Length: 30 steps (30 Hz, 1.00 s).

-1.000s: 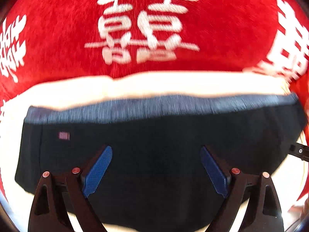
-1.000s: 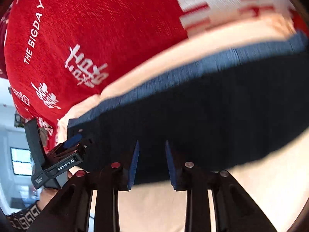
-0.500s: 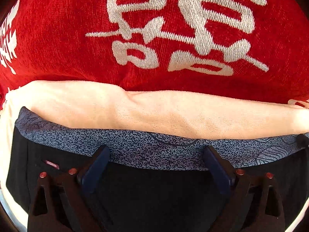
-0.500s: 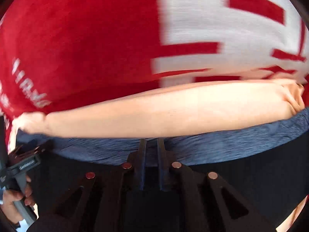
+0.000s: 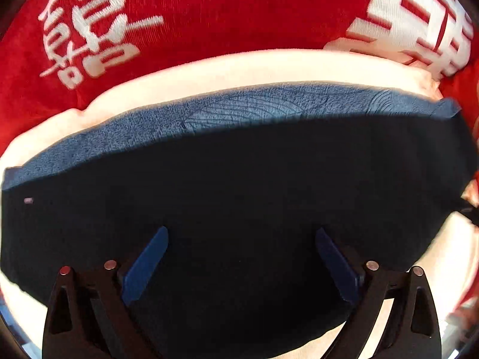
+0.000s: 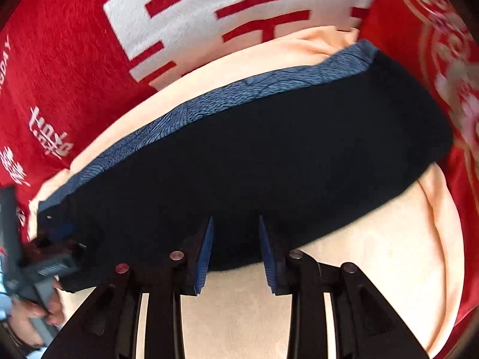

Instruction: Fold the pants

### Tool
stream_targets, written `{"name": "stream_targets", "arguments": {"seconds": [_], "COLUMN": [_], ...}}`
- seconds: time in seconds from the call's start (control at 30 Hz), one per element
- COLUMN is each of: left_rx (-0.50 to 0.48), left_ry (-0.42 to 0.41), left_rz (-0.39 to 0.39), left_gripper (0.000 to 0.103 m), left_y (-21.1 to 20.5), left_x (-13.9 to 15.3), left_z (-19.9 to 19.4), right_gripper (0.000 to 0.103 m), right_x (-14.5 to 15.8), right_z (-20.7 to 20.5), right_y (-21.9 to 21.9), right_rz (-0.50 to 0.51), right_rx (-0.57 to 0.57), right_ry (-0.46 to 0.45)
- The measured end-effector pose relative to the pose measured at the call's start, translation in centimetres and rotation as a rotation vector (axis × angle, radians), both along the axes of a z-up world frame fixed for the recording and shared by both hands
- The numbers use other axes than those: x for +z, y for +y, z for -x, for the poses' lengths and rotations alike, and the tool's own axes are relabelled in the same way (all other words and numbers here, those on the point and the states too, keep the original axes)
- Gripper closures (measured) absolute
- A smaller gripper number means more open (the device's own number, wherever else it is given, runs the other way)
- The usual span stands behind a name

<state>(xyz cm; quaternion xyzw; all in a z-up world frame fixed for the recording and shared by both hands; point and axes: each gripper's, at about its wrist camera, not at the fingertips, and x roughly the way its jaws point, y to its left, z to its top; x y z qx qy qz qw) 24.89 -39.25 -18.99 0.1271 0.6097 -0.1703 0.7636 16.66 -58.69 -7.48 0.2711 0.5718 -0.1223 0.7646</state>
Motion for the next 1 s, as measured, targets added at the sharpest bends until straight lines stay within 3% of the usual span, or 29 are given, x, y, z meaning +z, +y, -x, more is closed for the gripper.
{"name": "stream_targets", "arguments": {"seconds": [0.1, 0.23, 0.37, 0.5, 0.53, 0.57, 0.67, 0.73, 0.83, 0.93, 1.0], "left_rx": [-0.002, 0.021, 0.011, 0.047, 0.054, 0.059, 0.053, 0.041, 0.046, 0.050, 0.042], "left_ry": [-0.008, 0.020, -0.009, -0.009, -0.008, -0.008, -0.016, -0.025, -0.019, -0.016, -0.028], "left_rz": [-0.005, -0.019, -0.047, -0.043, -0.045, -0.048, -0.071, -0.080, -0.080, -0.089, -0.092], "left_gripper": [0.003, 0.001, 0.001, 0.001, 0.001, 0.001, 0.001, 0.001, 0.001, 0.001, 0.001], "left_y": [-0.2, 0.8, -0.3, -0.7, -0.7, -0.4, -0.2, -0.7, -0.8, -1.1, -1.3], "left_x": [0.1, 0.8, 0.6, 0.8, 0.8, 0.5, 0.9, 0.7, 0.9, 1.1, 1.2], "left_z": [0.2, 0.9, 0.8, 1.3, 1.3, 1.5, 2.5, 2.2, 2.1, 2.3, 2.5], "right_gripper": [0.063, 0.062, 0.062, 0.060, 0.066, 0.093, 0.095, 0.095, 0.086, 0.073, 0.068], "right_x": [0.1, 0.6, 1.4, -0.6, -0.7, -0.3, 3.0, 3.0, -0.5, 0.4, 1.3], "right_z": [2.0, 5.1, 6.8, 7.0, 6.8, 6.3, 4.9, 4.2, 4.5, 5.1, 5.7], "right_y": [-1.0, -3.1, -7.8, -12.7, -14.0, -14.3, -13.3, -13.0, -14.3, -13.7, -12.6], "right_rz": [-0.034, -0.040, 0.016, -0.026, -0.044, -0.035, 0.101, 0.126, 0.078, 0.109, 0.066], "right_rx": [-0.057, -0.156, -0.266, -0.399, -0.419, -0.404, -0.279, -0.247, -0.276, -0.255, -0.256], "right_ry": [0.019, 0.017, -0.002, -0.001, -0.012, -0.028, -0.093, -0.075, 0.041, 0.037, 0.017]}}
